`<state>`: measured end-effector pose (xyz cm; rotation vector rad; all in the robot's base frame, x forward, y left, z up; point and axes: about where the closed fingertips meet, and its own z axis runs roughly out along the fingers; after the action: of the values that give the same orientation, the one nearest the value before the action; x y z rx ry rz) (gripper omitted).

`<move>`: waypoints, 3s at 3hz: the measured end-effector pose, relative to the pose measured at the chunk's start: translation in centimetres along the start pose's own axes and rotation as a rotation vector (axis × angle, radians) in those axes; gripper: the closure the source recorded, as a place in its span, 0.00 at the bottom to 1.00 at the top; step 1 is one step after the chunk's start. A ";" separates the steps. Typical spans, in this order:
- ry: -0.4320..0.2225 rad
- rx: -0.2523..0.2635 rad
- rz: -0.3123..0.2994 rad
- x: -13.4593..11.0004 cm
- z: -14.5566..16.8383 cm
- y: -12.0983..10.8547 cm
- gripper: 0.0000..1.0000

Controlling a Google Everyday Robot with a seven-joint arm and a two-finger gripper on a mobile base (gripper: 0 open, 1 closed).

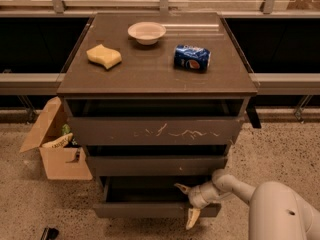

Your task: Open bottom drawer

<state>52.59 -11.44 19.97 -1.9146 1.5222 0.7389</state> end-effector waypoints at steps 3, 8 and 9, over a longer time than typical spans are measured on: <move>-0.013 -0.161 0.109 0.6 1.5 4.9 0.16; 0.021 -0.213 0.149 -0.4 0.7 7.2 0.68; 0.021 -0.213 0.149 -0.4 0.7 7.2 0.45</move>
Offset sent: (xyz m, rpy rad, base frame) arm -0.0525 -0.0052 -0.0191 -0.0091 0.2131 0.0534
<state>45.39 -11.96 19.10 -1.9809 1.6705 0.9839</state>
